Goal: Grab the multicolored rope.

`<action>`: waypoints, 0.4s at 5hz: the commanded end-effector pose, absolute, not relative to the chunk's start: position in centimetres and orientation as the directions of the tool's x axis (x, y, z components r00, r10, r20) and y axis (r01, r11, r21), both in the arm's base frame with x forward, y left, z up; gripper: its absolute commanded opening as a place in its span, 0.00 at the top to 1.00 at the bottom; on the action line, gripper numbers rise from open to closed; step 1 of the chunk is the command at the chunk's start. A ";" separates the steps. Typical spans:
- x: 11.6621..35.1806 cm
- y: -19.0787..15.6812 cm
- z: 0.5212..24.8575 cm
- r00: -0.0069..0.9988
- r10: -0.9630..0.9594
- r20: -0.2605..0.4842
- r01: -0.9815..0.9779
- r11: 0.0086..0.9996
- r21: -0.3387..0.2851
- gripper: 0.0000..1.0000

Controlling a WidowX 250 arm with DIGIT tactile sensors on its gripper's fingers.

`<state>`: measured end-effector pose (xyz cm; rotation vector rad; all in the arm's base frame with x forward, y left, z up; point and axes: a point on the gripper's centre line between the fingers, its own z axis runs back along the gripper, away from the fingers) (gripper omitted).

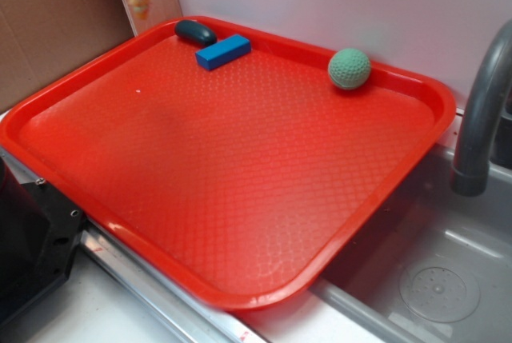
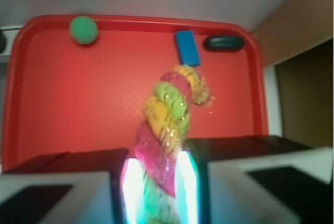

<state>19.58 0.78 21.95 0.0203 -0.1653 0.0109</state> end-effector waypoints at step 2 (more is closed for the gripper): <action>20.1 1.6 22.2 0.978 0.063 0.200 -0.052 0.997 -0.056 1.00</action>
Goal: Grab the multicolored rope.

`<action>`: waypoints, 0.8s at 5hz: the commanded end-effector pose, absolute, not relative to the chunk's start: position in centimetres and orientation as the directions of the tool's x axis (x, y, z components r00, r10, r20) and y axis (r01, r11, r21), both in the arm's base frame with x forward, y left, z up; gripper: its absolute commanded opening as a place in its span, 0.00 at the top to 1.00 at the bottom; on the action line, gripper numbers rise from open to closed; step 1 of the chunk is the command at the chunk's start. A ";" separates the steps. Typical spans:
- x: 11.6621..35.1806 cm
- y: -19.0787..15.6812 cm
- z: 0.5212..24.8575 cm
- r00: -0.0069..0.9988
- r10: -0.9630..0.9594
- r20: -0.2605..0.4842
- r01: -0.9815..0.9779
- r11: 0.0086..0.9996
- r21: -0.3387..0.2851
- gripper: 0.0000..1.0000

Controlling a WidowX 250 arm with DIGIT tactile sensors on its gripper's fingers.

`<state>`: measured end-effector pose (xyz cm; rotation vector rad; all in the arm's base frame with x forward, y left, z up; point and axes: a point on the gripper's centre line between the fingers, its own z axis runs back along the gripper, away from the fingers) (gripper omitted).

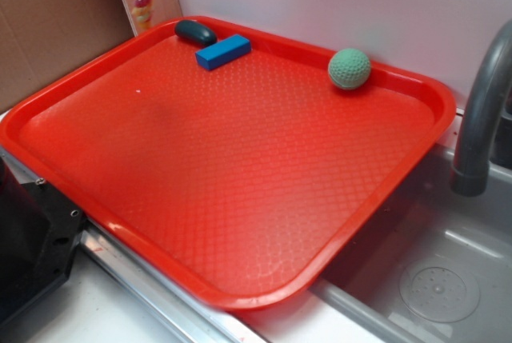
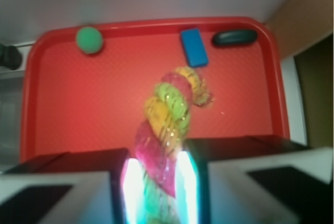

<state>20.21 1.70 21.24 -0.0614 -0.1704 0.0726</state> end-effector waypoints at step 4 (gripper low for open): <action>20.2 1.6 21.2 0.982 0.078 0.169 -0.075 0.997 -0.022 1.00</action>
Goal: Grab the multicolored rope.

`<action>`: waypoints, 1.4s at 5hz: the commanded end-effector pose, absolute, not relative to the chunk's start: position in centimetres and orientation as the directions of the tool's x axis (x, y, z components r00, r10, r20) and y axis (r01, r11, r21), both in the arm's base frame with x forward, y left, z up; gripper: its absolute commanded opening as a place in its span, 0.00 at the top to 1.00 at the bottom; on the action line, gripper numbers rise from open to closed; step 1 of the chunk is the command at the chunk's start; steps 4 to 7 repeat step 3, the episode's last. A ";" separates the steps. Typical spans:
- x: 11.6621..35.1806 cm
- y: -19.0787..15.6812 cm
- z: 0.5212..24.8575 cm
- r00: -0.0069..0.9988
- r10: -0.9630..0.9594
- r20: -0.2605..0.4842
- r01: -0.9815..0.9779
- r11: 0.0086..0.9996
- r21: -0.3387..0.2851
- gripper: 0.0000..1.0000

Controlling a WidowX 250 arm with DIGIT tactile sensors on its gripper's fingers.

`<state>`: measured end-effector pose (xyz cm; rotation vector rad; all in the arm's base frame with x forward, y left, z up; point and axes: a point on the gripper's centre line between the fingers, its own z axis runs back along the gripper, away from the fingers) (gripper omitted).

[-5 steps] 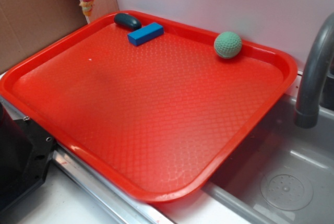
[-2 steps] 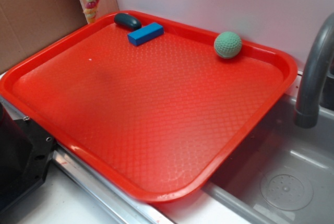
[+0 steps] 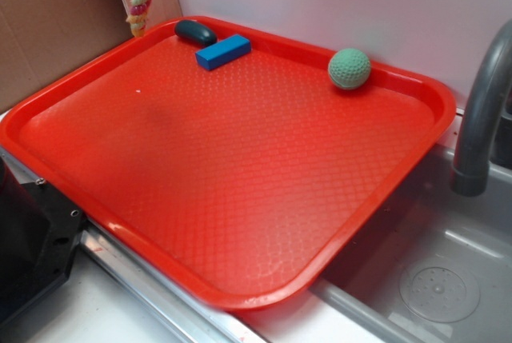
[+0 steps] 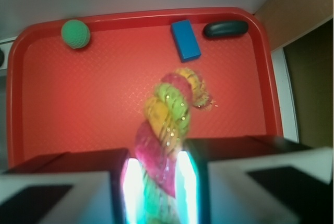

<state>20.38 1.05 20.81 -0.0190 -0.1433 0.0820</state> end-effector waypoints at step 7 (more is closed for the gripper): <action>19.8 1.6 21.1 0.984 0.076 0.159 -0.072 0.997 -0.026 1.00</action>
